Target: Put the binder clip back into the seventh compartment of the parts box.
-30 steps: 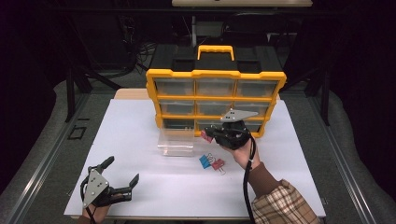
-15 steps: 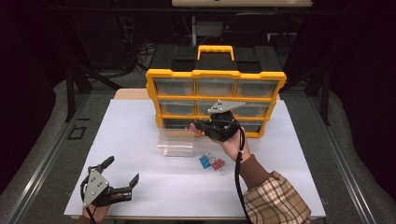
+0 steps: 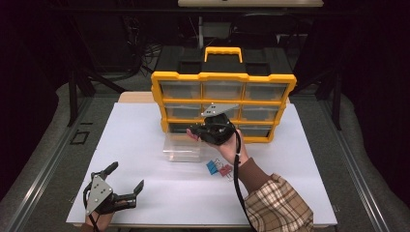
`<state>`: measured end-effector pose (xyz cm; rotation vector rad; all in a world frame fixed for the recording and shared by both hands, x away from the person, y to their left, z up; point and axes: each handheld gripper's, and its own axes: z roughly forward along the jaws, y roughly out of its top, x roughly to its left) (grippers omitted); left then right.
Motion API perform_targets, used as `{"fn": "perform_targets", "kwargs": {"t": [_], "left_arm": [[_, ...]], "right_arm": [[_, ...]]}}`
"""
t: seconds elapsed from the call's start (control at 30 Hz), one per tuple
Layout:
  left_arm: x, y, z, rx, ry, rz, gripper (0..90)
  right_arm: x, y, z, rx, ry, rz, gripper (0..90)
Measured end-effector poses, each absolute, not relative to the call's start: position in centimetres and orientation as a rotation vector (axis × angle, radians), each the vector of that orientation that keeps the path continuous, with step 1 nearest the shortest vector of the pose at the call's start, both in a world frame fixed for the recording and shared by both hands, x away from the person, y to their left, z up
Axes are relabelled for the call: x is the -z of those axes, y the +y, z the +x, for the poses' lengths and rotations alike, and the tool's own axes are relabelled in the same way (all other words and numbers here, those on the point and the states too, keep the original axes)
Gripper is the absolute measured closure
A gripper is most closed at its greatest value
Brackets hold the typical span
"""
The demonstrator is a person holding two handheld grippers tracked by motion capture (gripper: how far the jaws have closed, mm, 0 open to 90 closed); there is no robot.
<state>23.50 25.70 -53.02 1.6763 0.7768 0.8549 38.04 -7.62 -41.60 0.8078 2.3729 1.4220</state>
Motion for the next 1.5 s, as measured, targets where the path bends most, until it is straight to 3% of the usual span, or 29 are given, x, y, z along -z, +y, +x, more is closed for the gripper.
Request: {"fn": "perform_targets", "kwargs": {"t": [1.0, 1.37, 1.5], "left_arm": [[53.0, 25.8, 23.5, -0.853, 0.775, 1.672, 0.0], [53.0, 25.8, 23.5, -0.851, 0.775, 1.671, 0.0], [53.0, 25.8, 23.6, -0.853, 0.776, 1.672, 0.0]], "right_arm": [[44.4, -4.0, 39.1, -1.311, 2.511, 0.814, 88.4], [44.3, -6.1, 38.6, -1.357, 2.513, 0.835, 35.2], [44.4, -7.6, 37.9, -1.345, 2.498, 0.835, 22.3]]}}
